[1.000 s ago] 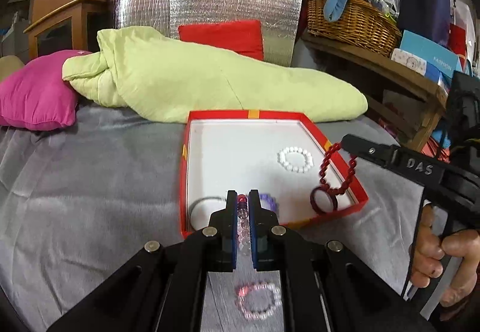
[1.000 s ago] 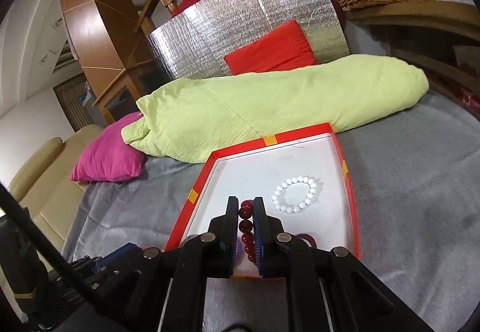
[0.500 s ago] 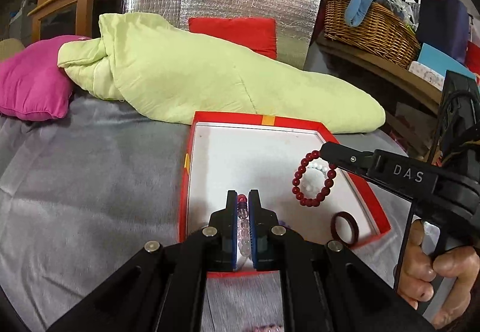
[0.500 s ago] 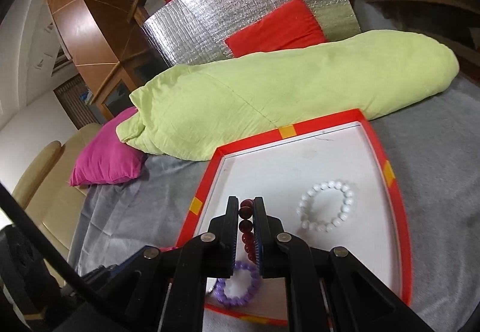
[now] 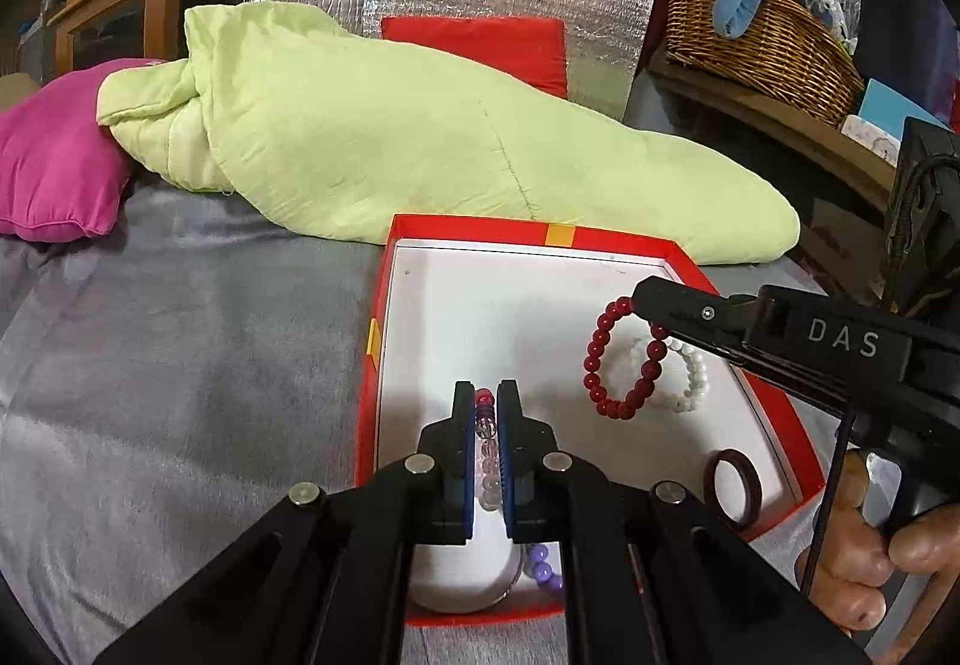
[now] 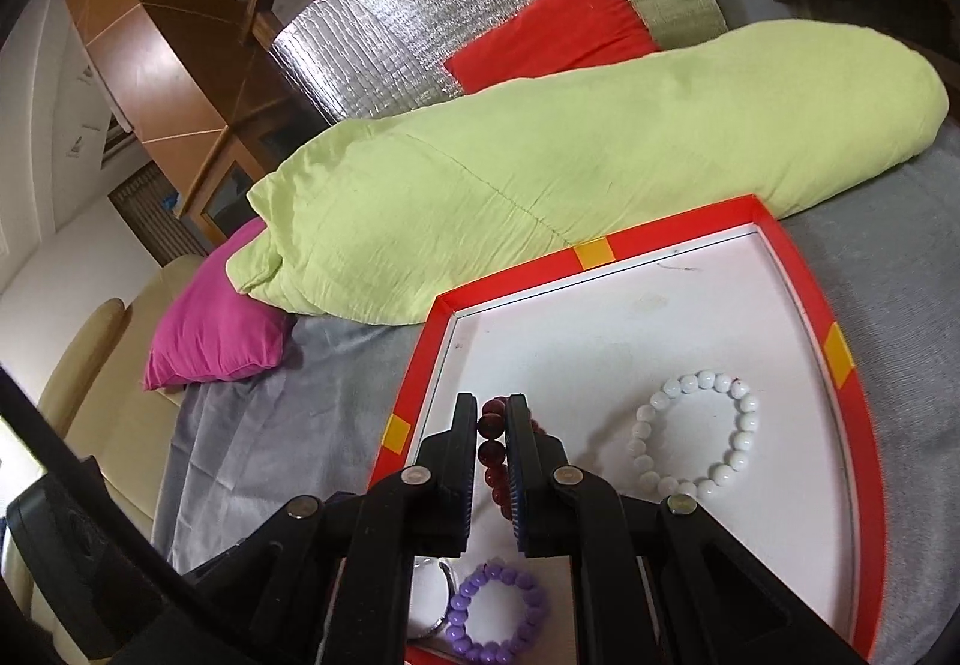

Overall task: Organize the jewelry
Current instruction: 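Open the right tool over the box dropping the red bracelet while the left drops the pink one, then withdraw both open tools from the box toward the remaining hair tie and bracelet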

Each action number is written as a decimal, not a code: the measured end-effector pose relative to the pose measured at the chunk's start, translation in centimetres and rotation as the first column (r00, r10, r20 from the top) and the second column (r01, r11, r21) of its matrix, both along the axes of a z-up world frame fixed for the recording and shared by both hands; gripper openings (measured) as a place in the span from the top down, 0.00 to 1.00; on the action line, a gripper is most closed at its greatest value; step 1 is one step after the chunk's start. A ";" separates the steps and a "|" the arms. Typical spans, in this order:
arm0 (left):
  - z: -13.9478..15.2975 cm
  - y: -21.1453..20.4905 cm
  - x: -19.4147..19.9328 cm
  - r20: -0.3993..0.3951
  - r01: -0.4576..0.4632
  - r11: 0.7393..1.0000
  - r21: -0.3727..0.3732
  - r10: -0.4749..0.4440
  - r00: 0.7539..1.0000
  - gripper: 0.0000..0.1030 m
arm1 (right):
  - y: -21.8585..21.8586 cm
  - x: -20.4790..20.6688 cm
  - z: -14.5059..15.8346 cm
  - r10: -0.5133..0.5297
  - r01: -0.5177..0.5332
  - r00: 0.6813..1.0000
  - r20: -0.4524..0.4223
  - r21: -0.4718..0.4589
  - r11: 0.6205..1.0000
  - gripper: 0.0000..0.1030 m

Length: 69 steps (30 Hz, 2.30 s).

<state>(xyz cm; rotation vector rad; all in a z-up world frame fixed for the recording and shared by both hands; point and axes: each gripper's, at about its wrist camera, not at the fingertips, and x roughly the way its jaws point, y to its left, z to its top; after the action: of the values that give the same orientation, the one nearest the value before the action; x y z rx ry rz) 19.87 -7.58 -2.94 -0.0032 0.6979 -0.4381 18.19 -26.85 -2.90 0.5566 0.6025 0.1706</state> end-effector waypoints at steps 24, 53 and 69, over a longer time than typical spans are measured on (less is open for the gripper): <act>-2.0 -1.9 1.4 -0.055 -0.032 0.998 0.057 0.035 0.998 0.93 | -1.2 1.3 -2.5 -0.037 0.040 0.994 -0.105 0.024 0.999 0.90; 0.5 3.0 -0.5 0.015 -0.235 0.959 0.161 0.235 0.972 0.34 | -6.3 -2.4 -0.3 -0.126 0.131 0.986 -0.108 0.043 0.990 0.69; 0.2 5.3 -4.0 0.008 -0.273 0.925 0.265 0.281 0.960 0.33 | -4.6 -6.4 1.0 -0.092 0.088 0.987 -0.130 -0.036 0.995 0.69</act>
<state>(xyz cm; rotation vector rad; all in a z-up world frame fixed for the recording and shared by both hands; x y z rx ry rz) 15.88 -2.24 -2.79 0.1423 0.7686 -0.0708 11.83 -31.48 -1.92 0.5675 0.7054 0.0395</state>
